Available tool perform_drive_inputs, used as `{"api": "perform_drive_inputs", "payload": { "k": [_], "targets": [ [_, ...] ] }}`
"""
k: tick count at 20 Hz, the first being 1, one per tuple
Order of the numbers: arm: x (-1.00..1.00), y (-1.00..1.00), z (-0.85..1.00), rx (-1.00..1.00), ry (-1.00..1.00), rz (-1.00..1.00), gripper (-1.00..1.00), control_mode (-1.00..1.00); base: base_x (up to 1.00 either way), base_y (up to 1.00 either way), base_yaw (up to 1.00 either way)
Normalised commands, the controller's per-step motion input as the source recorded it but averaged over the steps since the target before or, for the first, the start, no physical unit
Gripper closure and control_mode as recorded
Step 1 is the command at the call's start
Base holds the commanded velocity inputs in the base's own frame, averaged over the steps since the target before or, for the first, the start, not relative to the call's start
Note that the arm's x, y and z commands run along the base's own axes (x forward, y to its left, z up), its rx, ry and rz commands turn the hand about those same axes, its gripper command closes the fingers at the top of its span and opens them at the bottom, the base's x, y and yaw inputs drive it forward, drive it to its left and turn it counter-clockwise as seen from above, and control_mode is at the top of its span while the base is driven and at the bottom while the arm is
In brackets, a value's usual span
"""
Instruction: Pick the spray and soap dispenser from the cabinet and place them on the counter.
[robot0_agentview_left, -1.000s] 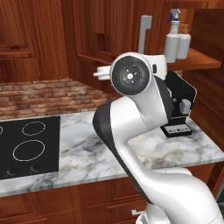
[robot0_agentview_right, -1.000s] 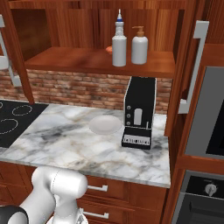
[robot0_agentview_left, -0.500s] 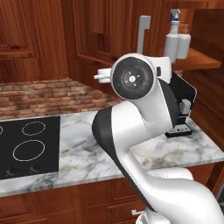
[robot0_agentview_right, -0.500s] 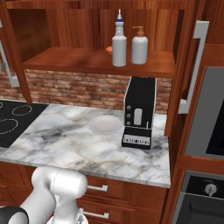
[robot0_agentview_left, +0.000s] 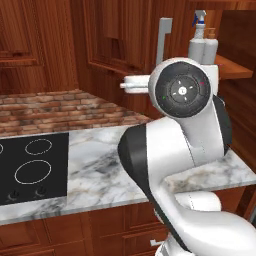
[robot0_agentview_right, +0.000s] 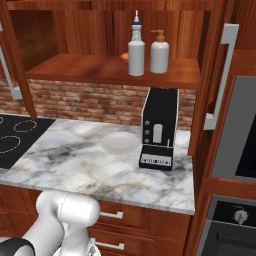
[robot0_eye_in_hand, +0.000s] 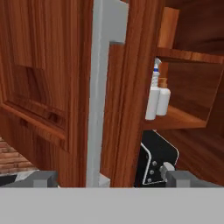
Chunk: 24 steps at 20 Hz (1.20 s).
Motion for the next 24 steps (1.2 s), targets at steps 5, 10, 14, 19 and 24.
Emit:
{"api": "perform_drive_inputs", "payload": {
  "k": [5, 10, 14, 19, 24],
  "targets": [
    [-0.31, -0.42, 0.15, 0.13, 0.0, 0.0, -1.0, -1.0, 0.0, 0.0, 0.0],
    [-0.2, -0.43, 0.05, 0.17, 0.0, 0.0, -1.0, -1.0, 0.0, 0.0, 0.0],
    [-0.2, -0.37, 0.03, 0.17, 0.0, 0.0, -1.0, -1.0, 0.0, 0.0, 0.0],
    [-0.1, -0.26, 0.01, 0.18, 0.0, 0.02, -1.0, -1.0, 0.0, 0.0, 0.0],
    [0.0, -0.13, 0.0, 0.19, 0.0, 0.03, -1.0, -1.0, 0.0, 0.0, 0.0]
  ]
}}
